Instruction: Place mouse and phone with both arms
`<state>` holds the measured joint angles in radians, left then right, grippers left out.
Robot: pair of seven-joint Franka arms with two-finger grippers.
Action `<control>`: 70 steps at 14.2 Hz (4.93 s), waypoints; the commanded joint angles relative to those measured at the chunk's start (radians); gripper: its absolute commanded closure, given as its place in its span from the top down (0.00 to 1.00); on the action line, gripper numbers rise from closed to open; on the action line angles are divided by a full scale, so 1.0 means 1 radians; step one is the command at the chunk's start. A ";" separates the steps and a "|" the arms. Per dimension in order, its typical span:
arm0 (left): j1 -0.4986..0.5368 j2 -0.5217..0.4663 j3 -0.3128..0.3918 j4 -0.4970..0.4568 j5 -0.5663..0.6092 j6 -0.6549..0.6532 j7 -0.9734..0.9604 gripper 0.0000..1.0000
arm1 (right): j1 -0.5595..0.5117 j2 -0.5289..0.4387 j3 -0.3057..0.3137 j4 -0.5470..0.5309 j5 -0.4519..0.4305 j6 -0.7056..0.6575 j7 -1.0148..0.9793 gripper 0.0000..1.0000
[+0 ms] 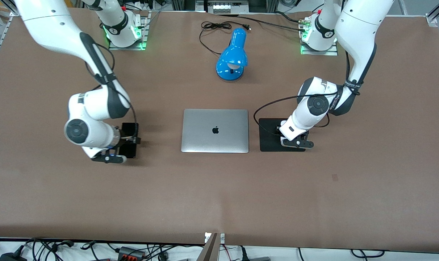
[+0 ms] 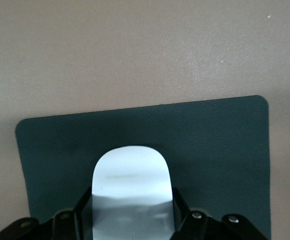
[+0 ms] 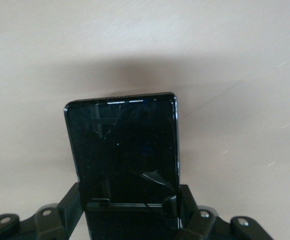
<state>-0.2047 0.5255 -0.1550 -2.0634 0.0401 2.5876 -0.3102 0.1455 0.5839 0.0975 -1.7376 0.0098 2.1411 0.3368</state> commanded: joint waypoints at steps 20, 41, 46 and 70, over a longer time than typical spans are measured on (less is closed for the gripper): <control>0.160 -0.087 0.012 0.590 0.023 -0.768 0.090 1.00 | 0.190 0.103 0.001 -0.005 0.068 0.151 0.119 0.32; 0.208 -0.573 0.209 0.337 -0.088 -0.987 0.387 1.00 | -0.032 -0.177 -0.039 0.517 -0.028 -0.569 -0.149 1.00; 0.211 -0.507 0.203 0.454 -0.074 -1.001 0.387 1.00 | -0.119 -0.240 -0.085 0.512 -0.030 -0.564 -0.195 1.00; 0.197 -0.436 0.184 0.580 -0.088 -1.090 0.430 1.00 | -0.175 -0.604 -0.121 0.055 -0.025 -0.414 -0.380 1.00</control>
<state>-0.0106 0.0768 0.0323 -1.5185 -0.0245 1.5259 0.1058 -0.0243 0.0030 -0.0270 -1.6646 -0.0161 1.7162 -0.0261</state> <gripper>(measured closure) 0.000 0.000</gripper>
